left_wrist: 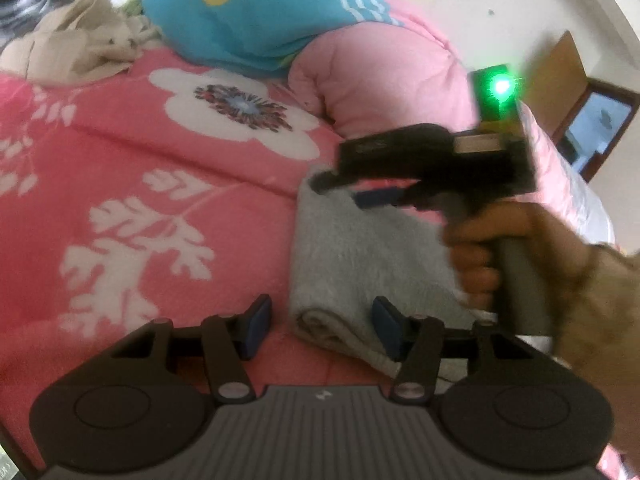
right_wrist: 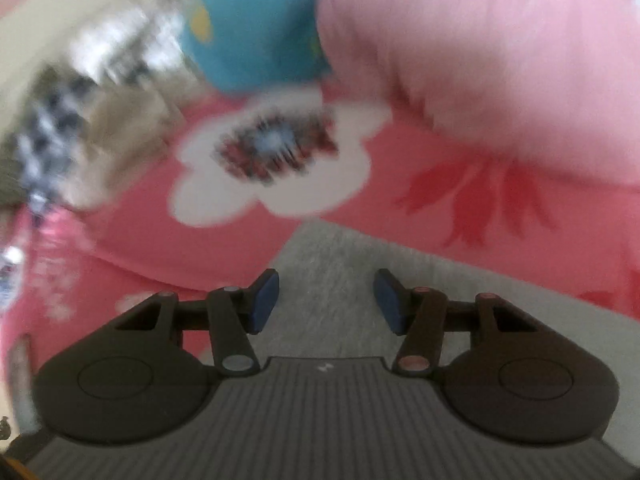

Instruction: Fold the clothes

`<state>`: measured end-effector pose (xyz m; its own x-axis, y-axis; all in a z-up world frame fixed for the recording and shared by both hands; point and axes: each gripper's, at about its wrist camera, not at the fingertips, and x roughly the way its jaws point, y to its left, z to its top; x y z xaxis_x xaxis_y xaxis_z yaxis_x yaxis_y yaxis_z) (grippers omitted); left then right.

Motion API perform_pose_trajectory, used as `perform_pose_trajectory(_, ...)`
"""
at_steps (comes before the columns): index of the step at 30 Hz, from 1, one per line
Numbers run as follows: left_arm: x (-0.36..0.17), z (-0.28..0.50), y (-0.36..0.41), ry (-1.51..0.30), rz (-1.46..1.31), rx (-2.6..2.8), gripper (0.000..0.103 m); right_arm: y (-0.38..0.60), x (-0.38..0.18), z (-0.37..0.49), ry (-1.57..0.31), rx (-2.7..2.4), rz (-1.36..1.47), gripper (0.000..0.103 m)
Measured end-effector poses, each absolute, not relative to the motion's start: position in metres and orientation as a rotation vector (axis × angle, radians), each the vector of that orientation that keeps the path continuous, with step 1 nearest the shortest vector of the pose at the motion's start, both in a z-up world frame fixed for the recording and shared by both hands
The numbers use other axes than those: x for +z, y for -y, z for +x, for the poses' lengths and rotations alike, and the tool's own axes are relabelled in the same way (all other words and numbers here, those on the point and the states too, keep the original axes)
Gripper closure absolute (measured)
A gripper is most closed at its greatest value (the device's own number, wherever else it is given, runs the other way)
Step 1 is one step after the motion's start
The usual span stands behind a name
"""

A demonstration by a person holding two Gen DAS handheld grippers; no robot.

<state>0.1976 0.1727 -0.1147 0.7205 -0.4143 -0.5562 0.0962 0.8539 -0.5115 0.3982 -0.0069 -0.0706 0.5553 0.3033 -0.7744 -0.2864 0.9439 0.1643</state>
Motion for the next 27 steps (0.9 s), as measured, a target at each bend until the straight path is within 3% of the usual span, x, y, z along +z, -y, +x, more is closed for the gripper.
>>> perform_pose_trajectory(5,-0.116,0.198,-0.184,-0.728,-0.53,-0.306,0.054,-0.007,-0.074,0.412,-0.92,0.311,0.001,0.043)
perform_pose_trajectory(8,-0.115,0.198,-0.185,-0.728,-0.523,-0.312,0.054,0.014,-0.047,0.391,-0.848,0.279,0.033,0.044)
perform_pose_trajectory(18,-0.109,0.2,-0.175,-0.717,-0.461,-0.284,0.051,0.104,0.004,0.218,-0.786,0.297,0.386,0.043)
perform_pose_trajectory(27,-0.1,0.191,-0.173,-0.636,-0.389,-0.217,0.05,0.048,-0.016,0.123,-0.641,0.234,-0.015,0.044)
